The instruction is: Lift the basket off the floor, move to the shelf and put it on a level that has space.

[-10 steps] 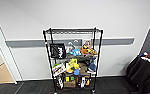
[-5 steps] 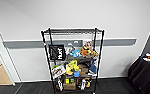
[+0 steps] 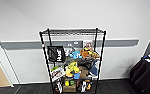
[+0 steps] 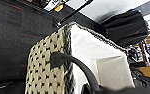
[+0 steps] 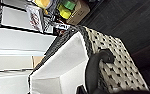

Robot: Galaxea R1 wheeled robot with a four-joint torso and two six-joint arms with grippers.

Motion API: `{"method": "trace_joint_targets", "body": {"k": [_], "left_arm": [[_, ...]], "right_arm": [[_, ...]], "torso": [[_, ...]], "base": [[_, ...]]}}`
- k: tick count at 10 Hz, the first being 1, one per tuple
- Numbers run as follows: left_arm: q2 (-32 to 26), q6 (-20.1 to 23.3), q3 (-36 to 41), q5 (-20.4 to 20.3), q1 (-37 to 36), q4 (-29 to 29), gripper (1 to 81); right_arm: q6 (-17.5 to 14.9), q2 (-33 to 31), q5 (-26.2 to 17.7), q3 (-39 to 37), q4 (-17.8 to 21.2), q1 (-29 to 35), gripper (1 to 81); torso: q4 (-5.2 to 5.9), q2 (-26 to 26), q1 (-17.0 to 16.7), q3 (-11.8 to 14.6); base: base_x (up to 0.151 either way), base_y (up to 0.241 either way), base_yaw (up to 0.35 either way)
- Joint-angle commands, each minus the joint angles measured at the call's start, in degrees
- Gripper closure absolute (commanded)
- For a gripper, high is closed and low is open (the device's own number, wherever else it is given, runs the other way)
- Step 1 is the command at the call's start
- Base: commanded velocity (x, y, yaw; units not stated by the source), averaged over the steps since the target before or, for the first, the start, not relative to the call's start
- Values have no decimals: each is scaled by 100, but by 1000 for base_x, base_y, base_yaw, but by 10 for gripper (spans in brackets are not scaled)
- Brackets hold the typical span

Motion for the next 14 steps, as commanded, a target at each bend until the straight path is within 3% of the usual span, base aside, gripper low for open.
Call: {"method": "trace_joint_targets", "body": {"k": [1, 11, 12, 13, 14], "left_arm": [[-193, 77, 266, 124, -568, 106, 811], [-210, 77, 292, 124, -567, 106, 811], [-202, 86, 292, 124, -568, 106, 811], [-210, 77, 301, 124, -568, 106, 811], [-210, 86, 310, 124, -567, 107, 811]], "right_arm": [[22, -186, -193, 287, -131, 541, 811], [21, -186, -193, 348, -131, 576, 811], [22, -195, -193, 357, -131, 576, 811], [21, -195, -193, 366, -131, 576, 811], [21, -204, -193, 383, -131, 576, 811]], "torso": [[0, 0, 0, 0], [0, 0, -2, 2], [0, 0, -2, 156], [0, 0, -2, 574], [0, 0, 0, 593]], "base": [[110, 0, 0], [110, 0, 0], [110, 0, 0], [110, 0, 0], [109, 0, 0]]}}
